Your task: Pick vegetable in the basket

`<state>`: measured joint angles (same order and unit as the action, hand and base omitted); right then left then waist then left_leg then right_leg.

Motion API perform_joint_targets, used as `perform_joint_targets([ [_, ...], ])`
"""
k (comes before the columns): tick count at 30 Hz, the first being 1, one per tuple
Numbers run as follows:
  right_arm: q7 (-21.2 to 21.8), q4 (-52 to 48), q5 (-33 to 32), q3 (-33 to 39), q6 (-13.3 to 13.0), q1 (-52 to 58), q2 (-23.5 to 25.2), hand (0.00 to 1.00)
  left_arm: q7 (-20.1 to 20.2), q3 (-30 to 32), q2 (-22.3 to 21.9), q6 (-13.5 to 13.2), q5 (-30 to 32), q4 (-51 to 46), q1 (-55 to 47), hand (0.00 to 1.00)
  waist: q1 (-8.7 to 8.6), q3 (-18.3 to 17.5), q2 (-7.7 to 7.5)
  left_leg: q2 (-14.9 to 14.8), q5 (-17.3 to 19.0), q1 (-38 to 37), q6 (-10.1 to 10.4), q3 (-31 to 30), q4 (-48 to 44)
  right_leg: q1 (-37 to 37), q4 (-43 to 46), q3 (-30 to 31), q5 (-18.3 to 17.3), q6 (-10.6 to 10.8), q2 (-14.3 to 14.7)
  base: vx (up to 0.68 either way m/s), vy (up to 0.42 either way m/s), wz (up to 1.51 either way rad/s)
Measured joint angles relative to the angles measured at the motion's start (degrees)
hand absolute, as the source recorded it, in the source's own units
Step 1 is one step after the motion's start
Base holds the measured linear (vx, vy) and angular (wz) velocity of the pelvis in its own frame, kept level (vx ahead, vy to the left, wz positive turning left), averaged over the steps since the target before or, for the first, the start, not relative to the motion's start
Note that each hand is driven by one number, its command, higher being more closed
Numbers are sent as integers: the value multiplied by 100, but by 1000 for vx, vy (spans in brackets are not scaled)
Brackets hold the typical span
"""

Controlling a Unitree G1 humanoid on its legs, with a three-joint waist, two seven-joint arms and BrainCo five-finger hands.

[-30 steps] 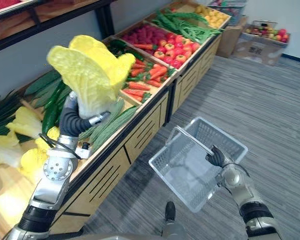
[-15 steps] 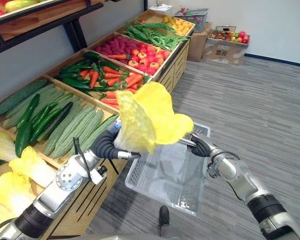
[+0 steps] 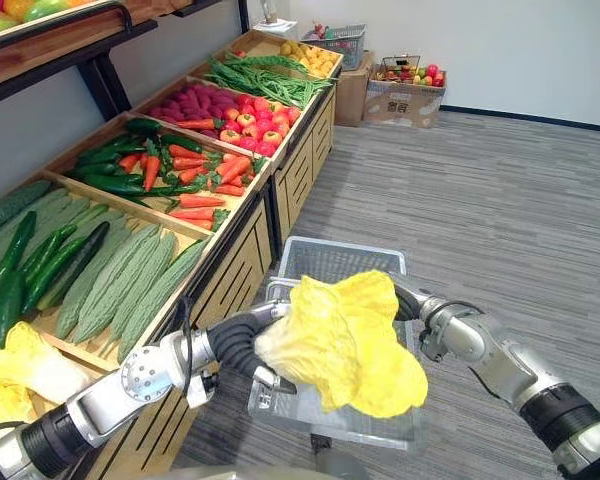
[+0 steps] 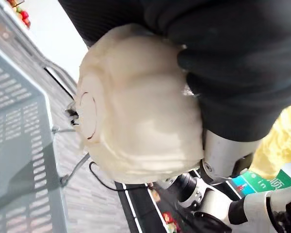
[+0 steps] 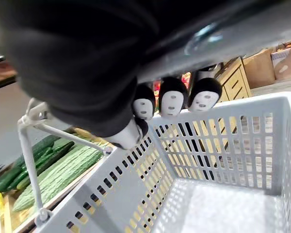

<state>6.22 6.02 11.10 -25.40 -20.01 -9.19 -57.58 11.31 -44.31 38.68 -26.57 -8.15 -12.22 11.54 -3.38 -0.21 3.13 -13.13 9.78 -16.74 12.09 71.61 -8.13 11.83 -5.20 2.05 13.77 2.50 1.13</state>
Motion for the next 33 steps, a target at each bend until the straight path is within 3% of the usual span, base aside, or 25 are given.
perform_joint_targets([
  [4,40,-137,-123,-134,-62,-28,0,100,42,-344,51,-32,234,272,9,100,-113,-44,-44,-17,13,-5,20,27,-7,10,6,15,-1,0,18,-83,34,-4],
  [15,193,-410,-269,-446,-136,-50,0,100,142,-786,-73,-47,1195,1658,311,100,-178,-149,-105,-4,15,-29,24,154,-21,71,40,117,9,-12,68,-74,57,-6],
  [25,446,-570,-484,-451,-130,-60,37,100,18,-692,-895,-39,2235,2928,570,100,-279,-169,-124,-2,15,-35,24,154,-17,65,39,117,0,-1,67,-84,50,0],
  [33,565,-597,-499,-453,-119,-60,147,100,-158,-632,-1187,-37,2705,3469,736,100,-305,-174,-129,-2,15,-36,24,158,-23,70,39,123,0,-2,73,-83,50,0],
])
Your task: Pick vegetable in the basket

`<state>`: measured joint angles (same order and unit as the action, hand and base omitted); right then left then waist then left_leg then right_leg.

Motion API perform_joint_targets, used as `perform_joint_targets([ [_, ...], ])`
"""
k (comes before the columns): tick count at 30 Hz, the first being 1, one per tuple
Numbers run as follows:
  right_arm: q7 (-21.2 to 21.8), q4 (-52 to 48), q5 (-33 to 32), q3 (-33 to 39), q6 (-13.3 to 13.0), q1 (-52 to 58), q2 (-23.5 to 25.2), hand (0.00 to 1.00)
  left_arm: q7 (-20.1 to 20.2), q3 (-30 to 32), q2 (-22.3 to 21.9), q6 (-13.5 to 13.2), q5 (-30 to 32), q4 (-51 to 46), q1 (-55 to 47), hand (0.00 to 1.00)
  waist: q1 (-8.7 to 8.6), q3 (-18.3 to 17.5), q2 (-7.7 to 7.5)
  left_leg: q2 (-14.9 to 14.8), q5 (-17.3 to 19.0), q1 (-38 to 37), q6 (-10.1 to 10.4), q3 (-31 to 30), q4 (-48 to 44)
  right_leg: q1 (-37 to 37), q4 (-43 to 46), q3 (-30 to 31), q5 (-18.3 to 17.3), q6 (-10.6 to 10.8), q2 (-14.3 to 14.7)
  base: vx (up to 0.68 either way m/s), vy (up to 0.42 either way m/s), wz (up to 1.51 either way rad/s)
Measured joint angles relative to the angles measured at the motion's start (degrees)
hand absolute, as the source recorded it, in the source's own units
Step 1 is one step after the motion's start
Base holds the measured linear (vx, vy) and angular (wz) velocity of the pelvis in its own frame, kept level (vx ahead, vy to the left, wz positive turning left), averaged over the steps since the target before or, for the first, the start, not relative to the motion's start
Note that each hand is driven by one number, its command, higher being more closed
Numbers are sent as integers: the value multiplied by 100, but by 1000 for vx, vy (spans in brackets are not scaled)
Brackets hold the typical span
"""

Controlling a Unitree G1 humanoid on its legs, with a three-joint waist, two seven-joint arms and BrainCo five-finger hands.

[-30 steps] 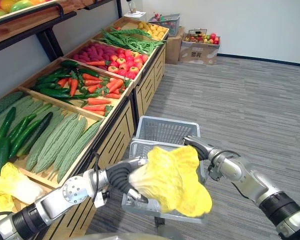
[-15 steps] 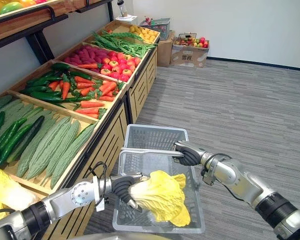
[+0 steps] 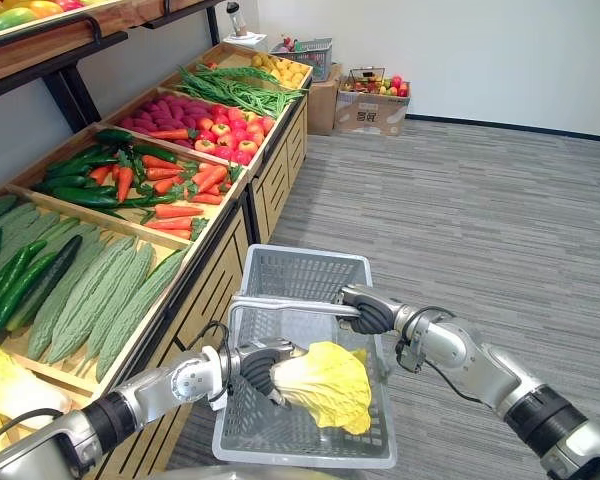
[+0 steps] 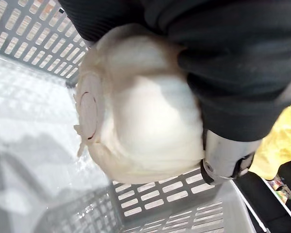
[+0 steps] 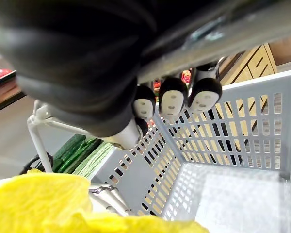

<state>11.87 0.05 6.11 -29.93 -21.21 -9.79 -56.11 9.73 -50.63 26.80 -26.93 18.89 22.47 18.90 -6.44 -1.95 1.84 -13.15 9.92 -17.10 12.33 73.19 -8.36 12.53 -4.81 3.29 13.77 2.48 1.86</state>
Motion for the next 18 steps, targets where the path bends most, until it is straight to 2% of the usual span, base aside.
perform_joint_targets([
  [1,20,-13,-7,0,2,0,0,100,-23,27,-33,0,43,51,2,0,-8,0,-1,0,0,0,0,0,0,0,-1,0,0,0,1,0,0,0],
  [8,149,-34,-40,1,70,1,38,100,-217,193,-251,13,502,456,75,0,-56,-17,-27,-3,1,4,1,-6,3,-3,-6,-5,0,0,0,0,0,0],
  [18,229,-36,-48,33,143,45,90,100,-221,394,-436,89,505,714,207,0,-102,-17,-27,-21,1,9,1,-33,2,-15,-6,-43,-8,-10,-8,0,0,1],
])
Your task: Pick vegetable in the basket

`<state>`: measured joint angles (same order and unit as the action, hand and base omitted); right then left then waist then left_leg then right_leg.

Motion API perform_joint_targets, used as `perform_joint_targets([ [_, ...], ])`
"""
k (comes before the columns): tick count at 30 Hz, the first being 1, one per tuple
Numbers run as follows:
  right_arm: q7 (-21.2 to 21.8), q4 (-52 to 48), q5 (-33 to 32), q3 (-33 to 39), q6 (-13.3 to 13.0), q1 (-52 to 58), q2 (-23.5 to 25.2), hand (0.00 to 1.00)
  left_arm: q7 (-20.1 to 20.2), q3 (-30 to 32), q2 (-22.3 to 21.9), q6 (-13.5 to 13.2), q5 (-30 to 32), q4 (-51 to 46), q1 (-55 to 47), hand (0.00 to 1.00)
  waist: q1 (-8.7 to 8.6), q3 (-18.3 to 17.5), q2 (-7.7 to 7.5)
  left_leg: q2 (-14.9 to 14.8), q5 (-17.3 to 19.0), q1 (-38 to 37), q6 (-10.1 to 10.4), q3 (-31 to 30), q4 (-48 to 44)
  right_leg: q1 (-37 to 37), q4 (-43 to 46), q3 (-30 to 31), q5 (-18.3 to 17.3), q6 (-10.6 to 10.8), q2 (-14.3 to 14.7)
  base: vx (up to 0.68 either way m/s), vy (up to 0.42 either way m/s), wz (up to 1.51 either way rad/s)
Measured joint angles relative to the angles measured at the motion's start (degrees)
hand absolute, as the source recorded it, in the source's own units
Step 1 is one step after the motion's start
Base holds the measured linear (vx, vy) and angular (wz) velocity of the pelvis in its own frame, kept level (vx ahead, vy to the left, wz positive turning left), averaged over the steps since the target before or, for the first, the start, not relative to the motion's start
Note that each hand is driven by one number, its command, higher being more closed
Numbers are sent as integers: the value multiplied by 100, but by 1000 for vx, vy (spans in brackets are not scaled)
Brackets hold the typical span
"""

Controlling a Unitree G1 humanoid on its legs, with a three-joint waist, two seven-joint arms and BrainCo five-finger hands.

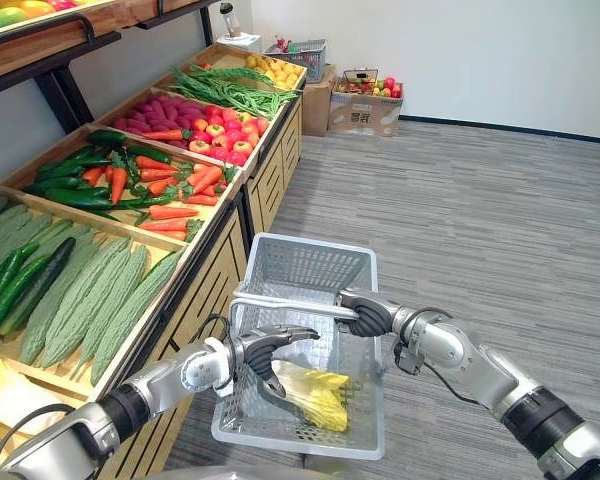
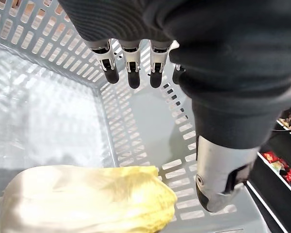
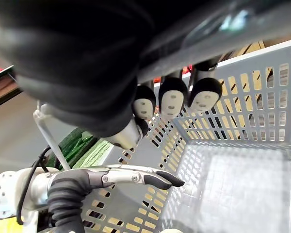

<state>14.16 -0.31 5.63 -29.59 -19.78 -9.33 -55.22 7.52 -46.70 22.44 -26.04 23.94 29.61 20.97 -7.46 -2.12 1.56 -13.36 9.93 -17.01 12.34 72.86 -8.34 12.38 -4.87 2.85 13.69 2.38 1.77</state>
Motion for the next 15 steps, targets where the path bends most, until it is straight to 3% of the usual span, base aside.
perform_joint_targets([
  [6,12,15,0,237,0,239,148,100,-30,104,-2,18,-11,-316,24,0,7,-1,-5,-18,-2,85,-3,-178,-8,-9,3,-160,-12,-16,-72,-47,25,16],
  [11,3,152,8,690,-23,721,414,100,10,302,45,133,-305,-1547,-68,0,46,6,-44,-64,3,196,-29,-599,11,-142,18,-561,-49,-60,-233,-101,52,40],
  [15,-154,826,282,1258,-15,1072,954,100,-12,354,184,124,-595,-3022,-416,0,198,-4,-192,-90,-31,425,-117,-1126,8,-189,111,-1037,-125,-38,-440,-101,54,67],
])
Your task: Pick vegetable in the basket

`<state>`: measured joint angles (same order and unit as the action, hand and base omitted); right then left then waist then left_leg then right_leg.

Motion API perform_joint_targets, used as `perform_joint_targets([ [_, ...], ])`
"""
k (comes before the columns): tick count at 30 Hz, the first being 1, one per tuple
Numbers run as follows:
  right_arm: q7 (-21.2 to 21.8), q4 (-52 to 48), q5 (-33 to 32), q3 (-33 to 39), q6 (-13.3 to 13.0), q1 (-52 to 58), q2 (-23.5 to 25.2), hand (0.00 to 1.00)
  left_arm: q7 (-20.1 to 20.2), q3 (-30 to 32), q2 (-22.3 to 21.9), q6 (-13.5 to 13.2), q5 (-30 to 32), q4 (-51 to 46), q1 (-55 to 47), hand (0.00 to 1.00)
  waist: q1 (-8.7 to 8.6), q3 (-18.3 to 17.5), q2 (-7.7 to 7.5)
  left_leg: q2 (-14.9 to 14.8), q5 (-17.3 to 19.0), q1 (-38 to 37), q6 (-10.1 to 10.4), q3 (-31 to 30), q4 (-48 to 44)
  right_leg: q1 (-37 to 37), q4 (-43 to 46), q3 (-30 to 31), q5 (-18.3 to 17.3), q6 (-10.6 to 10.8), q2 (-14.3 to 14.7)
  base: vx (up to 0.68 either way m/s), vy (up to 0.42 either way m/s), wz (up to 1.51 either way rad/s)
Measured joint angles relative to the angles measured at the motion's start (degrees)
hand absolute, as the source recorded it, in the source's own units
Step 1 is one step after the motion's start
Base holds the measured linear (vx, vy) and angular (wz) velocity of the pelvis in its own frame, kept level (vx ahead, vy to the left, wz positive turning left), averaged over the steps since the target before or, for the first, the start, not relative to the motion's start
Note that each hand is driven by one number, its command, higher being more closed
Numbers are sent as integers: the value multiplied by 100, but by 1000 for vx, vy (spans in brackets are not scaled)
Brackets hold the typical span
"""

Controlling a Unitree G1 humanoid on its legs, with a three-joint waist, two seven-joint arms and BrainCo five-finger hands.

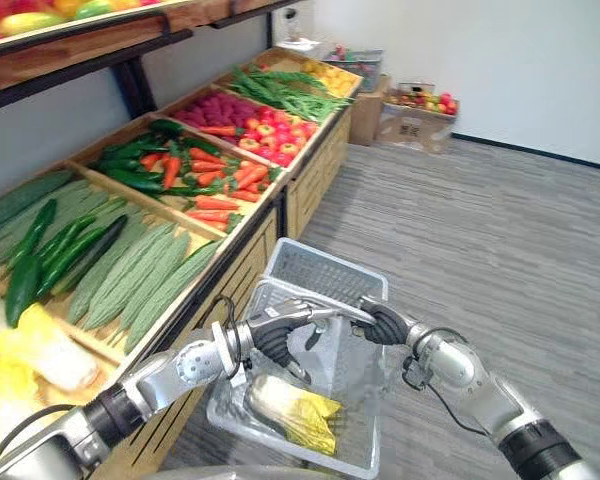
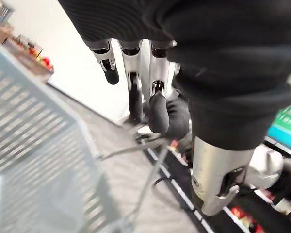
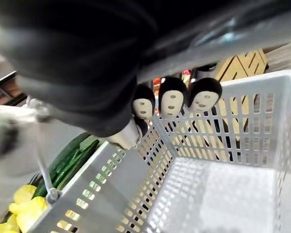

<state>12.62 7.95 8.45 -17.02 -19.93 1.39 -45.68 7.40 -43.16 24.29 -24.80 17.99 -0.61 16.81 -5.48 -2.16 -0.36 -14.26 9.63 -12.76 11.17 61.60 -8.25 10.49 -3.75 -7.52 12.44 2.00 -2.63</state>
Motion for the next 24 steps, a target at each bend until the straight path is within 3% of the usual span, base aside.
perform_joint_targets([
  [4,-235,1008,511,344,174,245,551,100,-104,469,-62,-238,-510,-1166,-449,0,271,-1,-26,59,-27,298,-121,-715,15,-150,-24,-577,-25,32,-269,-78,79,76],
  [10,-596,2553,913,1232,517,342,1139,100,-310,1865,188,-206,-802,-1631,-1487,0,417,26,-87,341,-176,751,-402,-1724,228,-316,-148,-1415,-5,121,-691,-61,77,82],
  [15,-903,3585,913,2153,751,352,1581,100,-622,3138,114,-195,-877,-2147,-2220,0,480,53,-135,527,-294,1036,-556,-2356,326,-433,-220,-1967,29,167,-889,-19,56,69],
  [21,-1377,4664,839,3324,839,381,2126,100,-1216,4724,-955,-44,-807,-2152,-2695,0,581,81,-187,737,-448,1375,-753,-3253,410,-684,-222,-2776,21,213,-1145,-7,61,74],
  [24,-1524,5143,774,3672,877,400,2341,100,-1701,5618,-1503,199,-480,-1589,-2839,0,744,96,-239,814,-510,1515,-807,-3610,441,-802,-217,-3121,-12,277,-1234,-8,42,58],
])
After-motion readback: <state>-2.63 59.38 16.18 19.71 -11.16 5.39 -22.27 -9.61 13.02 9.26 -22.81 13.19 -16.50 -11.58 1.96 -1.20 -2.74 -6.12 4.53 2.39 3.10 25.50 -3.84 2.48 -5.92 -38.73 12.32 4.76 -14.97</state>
